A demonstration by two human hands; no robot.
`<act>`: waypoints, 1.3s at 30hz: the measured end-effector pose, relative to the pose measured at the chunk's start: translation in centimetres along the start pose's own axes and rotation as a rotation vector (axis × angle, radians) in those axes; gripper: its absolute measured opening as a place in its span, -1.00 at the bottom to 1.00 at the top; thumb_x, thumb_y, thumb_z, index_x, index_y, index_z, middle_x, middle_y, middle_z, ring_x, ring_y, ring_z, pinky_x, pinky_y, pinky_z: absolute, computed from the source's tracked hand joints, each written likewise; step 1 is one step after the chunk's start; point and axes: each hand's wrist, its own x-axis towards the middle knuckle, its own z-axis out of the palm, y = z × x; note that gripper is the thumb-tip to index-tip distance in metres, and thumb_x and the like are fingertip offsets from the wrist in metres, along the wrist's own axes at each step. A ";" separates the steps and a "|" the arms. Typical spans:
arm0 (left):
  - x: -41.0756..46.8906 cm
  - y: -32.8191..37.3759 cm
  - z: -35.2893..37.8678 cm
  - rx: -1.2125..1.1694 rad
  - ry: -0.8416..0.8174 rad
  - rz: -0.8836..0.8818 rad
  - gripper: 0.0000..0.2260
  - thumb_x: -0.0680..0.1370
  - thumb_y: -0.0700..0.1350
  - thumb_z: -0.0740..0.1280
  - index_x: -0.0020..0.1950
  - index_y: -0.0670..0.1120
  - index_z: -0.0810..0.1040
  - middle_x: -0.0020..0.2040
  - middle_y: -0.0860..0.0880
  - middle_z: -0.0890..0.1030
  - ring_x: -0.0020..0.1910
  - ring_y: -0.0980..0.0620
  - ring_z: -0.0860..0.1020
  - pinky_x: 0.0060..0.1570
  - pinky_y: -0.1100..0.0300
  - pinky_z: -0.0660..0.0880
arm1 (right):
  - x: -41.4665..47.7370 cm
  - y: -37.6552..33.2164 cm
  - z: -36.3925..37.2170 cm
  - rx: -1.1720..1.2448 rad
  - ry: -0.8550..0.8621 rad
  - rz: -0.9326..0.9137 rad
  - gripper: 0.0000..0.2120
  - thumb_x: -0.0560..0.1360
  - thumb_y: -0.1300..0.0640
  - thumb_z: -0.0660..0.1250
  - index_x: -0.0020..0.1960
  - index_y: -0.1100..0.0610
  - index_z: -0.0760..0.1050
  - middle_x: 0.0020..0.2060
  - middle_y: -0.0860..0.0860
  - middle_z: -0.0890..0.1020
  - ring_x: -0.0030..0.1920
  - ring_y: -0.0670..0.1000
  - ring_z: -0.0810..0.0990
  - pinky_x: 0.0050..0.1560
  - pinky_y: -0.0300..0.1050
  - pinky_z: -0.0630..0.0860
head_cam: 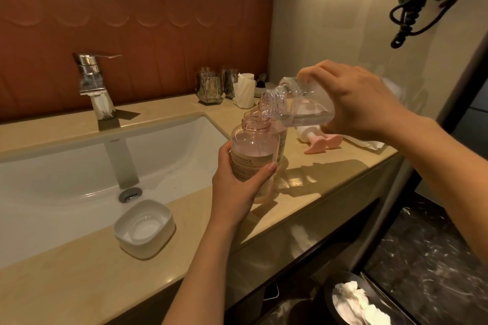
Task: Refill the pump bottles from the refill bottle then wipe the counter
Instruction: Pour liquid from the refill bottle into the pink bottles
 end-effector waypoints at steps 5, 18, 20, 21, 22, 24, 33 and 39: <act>0.1 -0.1 0.0 -0.020 -0.017 -0.005 -0.42 0.23 0.20 0.48 0.17 0.30 0.31 0.08 0.33 0.47 0.03 0.43 0.47 -0.04 0.45 0.47 | 0.0 0.0 0.0 0.000 -0.002 0.003 -0.18 0.24 0.12 0.57 0.39 0.03 0.24 0.29 0.05 0.41 0.13 0.12 0.44 0.04 -0.12 0.32; 0.5 -1.2 -0.2 0.058 0.003 -0.008 -0.40 0.26 0.24 0.46 0.23 0.26 0.31 0.12 0.24 0.36 0.02 0.57 0.33 0.02 0.43 0.37 | 0.0 0.1 -0.1 -0.008 -0.008 0.002 -0.17 0.24 0.11 0.56 0.40 0.03 0.22 0.28 0.06 0.41 0.13 0.13 0.44 0.01 -0.12 0.30; 0.6 -1.2 -0.2 0.061 0.004 -0.007 -0.39 0.25 0.22 0.42 0.26 0.24 0.31 0.12 0.23 0.36 0.03 0.55 0.33 0.03 0.42 0.38 | -0.1 0.1 -0.2 -0.011 -0.010 0.002 -0.17 0.24 0.11 0.56 0.40 0.04 0.22 0.28 0.06 0.41 0.12 0.13 0.44 0.00 -0.13 0.29; 0.6 -1.2 -0.2 0.065 0.004 -0.004 -0.38 0.25 0.22 0.43 0.27 0.22 0.32 0.13 0.20 0.37 0.03 0.54 0.34 0.02 0.45 0.37 | -0.1 0.1 -0.2 -0.012 -0.010 0.000 -0.17 0.24 0.11 0.56 0.40 0.04 0.22 0.28 0.07 0.41 0.12 0.13 0.44 0.00 -0.12 0.29; 0.6 -1.2 -0.2 0.069 0.005 -0.002 -0.36 0.26 0.24 0.45 0.29 0.19 0.32 0.15 0.16 0.38 0.03 0.54 0.34 0.00 0.49 0.37 | -0.1 0.1 -0.2 -0.012 -0.008 -0.002 -0.17 0.24 0.11 0.56 0.40 0.04 0.22 0.28 0.07 0.41 0.12 0.13 0.44 0.00 -0.12 0.29; 0.6 -1.1 -0.2 0.070 0.002 0.001 -0.32 0.27 0.27 0.47 0.32 0.15 0.33 0.17 0.10 0.38 0.02 0.53 0.34 -0.03 0.54 0.37 | -0.1 0.1 -0.2 -0.013 -0.007 -0.004 -0.17 0.24 0.11 0.56 0.40 0.04 0.22 0.28 0.07 0.41 0.12 0.12 0.44 0.00 -0.13 0.29; 0.6 -1.1 -0.1 0.054 0.013 -0.005 -0.33 0.25 0.20 0.42 0.33 0.12 0.35 0.17 0.10 0.39 0.04 0.48 0.38 0.03 0.44 0.42 | -0.1 0.1 -0.1 -0.003 -0.005 -0.005 -0.17 0.25 0.10 0.56 0.40 0.04 0.22 0.28 0.06 0.40 0.12 0.12 0.44 0.02 -0.13 0.29; 0.5 -1.0 -0.1 0.057 0.011 -0.005 -0.21 0.16 0.34 0.38 0.34 0.13 0.35 0.18 0.09 0.39 0.07 0.44 0.40 0.16 0.26 0.46 | -0.3 0.2 0.2 0.019 0.002 0.002 -0.16 0.23 0.10 0.57 0.39 0.04 0.23 0.25 0.05 0.42 0.09 0.10 0.44 -0.03 -0.15 0.27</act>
